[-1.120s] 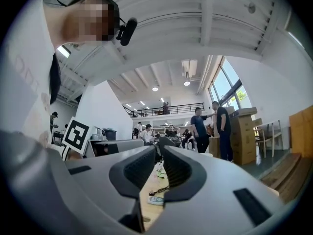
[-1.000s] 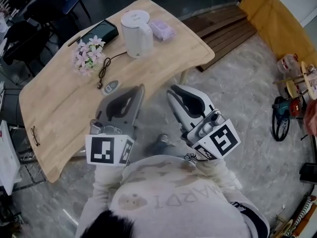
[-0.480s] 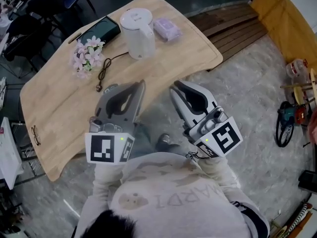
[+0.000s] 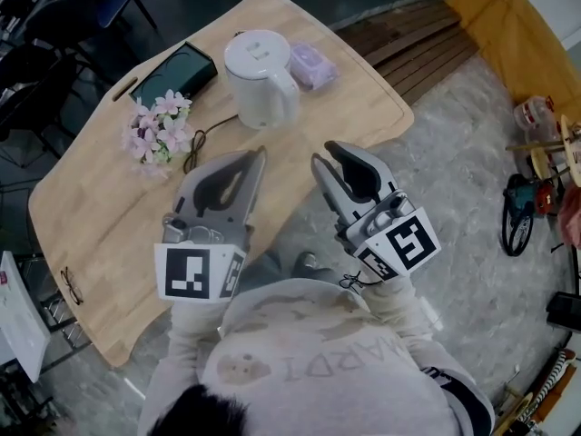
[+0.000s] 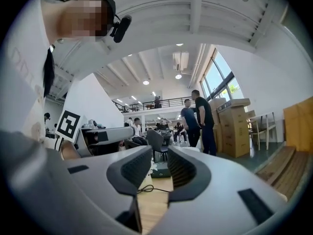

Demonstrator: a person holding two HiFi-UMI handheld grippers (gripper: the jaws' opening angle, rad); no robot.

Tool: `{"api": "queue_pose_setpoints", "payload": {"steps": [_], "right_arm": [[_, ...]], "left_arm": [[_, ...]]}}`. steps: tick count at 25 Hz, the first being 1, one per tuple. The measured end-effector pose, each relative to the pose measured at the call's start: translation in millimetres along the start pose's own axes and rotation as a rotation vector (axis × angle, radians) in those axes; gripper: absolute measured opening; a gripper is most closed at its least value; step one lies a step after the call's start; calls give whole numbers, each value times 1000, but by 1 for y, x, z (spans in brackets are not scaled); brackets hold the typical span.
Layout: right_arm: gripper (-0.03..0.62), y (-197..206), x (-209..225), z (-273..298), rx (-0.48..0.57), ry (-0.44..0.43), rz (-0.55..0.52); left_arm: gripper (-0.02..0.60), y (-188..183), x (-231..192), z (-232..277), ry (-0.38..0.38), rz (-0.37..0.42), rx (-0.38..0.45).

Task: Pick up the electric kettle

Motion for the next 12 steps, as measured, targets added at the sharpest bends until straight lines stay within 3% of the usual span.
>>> {"api": "queue_pose_setpoints", "payload": {"steps": [8, 12], "right_arm": [[148, 41, 29, 54, -139, 3, -30], [153, 65, 58, 68, -169, -39, 22]], "left_arm": [[0, 13, -41, 27, 18, -37, -26], [0, 22, -49, 35, 5, -49, -43]]}}
Point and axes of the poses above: the fingertips, and each gripper's own axes: z forward along the fingers, x to its right, y out of its underside, the point moved 10 cm from there along -z, backward along the fingers, and after that the axes turned 5 degrees about -z, right-handed, at the moved point
